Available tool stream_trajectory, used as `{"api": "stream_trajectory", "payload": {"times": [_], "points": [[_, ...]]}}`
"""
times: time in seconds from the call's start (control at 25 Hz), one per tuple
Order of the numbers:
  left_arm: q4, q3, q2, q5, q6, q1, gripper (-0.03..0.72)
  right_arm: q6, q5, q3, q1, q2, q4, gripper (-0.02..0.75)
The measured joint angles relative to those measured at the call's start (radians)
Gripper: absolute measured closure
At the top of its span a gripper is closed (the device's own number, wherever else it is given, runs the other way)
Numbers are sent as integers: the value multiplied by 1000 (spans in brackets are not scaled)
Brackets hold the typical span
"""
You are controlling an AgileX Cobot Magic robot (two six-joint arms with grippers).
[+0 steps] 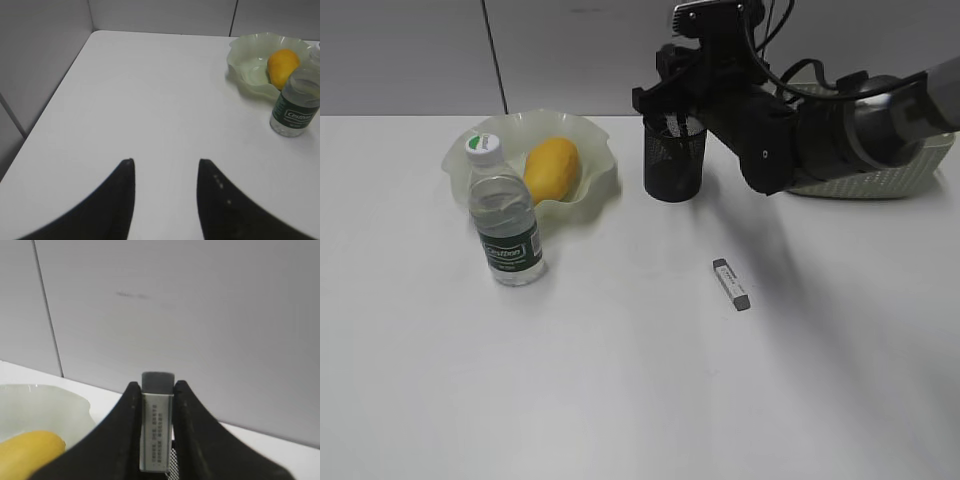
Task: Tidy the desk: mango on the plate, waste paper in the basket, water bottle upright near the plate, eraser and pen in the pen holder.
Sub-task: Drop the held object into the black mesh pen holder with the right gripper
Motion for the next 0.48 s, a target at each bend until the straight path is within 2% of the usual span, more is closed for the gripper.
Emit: {"api": "stream_trajectory", "payload": {"times": [0.08,0.24,0.32,0.4,0.48], "points": [[0,0,0,0,0,0,385,-18,29,0,0,2,33,546],[0,0,0,0,0,0,390,-77,53,-4,0,-3,83,293],[0,0,0,1,0,0,390,-108,107,-2,0,-43,98,216],[0,0,0,1,0,0,390,-155,276,1,0,-131,128,192],[0,0,0,1,0,0,390,-204,513,1,-1,-265,137,203]]}}
